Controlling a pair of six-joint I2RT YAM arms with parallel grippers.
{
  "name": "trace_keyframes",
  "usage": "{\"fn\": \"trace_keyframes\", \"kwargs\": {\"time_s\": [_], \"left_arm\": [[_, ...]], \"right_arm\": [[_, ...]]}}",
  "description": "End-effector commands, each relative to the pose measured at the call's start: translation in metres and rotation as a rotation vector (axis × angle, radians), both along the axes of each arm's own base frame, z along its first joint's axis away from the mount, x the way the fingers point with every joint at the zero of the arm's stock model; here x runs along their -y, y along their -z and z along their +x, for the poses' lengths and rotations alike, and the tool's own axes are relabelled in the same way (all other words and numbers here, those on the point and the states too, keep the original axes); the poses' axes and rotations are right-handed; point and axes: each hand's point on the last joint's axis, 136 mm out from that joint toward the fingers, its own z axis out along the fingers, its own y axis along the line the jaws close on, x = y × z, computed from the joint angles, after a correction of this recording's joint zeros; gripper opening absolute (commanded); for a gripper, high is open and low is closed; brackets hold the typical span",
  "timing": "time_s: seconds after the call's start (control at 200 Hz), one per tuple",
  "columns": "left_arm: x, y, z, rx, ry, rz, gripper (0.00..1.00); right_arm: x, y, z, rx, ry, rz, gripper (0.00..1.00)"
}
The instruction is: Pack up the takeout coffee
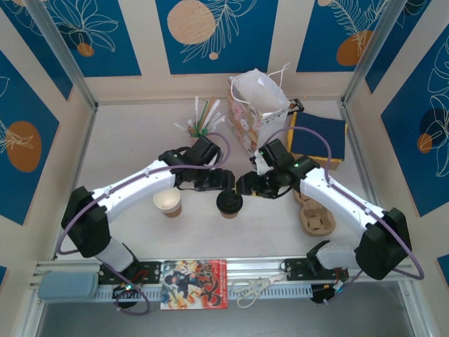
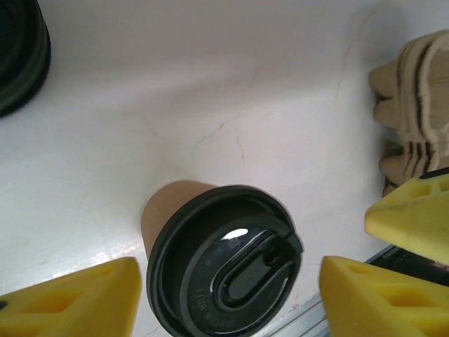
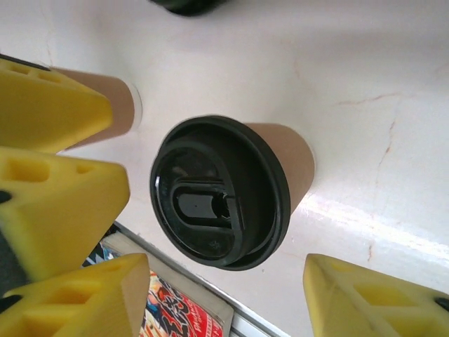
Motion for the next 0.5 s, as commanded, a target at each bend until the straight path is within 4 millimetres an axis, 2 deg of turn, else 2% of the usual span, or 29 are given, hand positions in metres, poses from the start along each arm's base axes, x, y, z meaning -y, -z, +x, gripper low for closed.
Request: {"fn": "trace_keyframes", "kwargs": {"time_s": [0.0,0.09,0.11,0.19,0.26,0.305,0.495], "left_arm": [[-0.008,-0.040,0.007,0.093,-0.011,-0.012,0.72],[-0.013,-0.054,0.009,0.123,-0.018,-0.004,0.74],[-0.015,-0.056,0.010,0.130,-0.020,0.003,0.78],[-0.023,-0.066,0.012,0.157,-0.030,0.024,0.86],[-0.031,-0.073,0.014,0.177,-0.040,0.042,1.00],[-0.035,-0.078,0.015,0.189,-0.042,0.045,1.00],[-0.057,-0.095,0.023,0.213,-0.054,0.035,1.00]], "right_arm": [[0.017,-0.025,0.012,0.108,0.047,-0.031,0.66],[0.031,-0.039,0.025,0.176,0.108,-0.050,0.71],[0.033,-0.041,0.028,0.189,0.120,-0.053,0.73],[0.042,-0.054,0.038,0.241,0.153,-0.053,0.78],[0.049,-0.066,0.046,0.284,0.174,-0.061,0.83],[0.054,-0.073,0.052,0.310,0.186,-0.071,0.88],[0.072,-0.103,0.079,0.381,0.251,-0.093,0.90]]}}
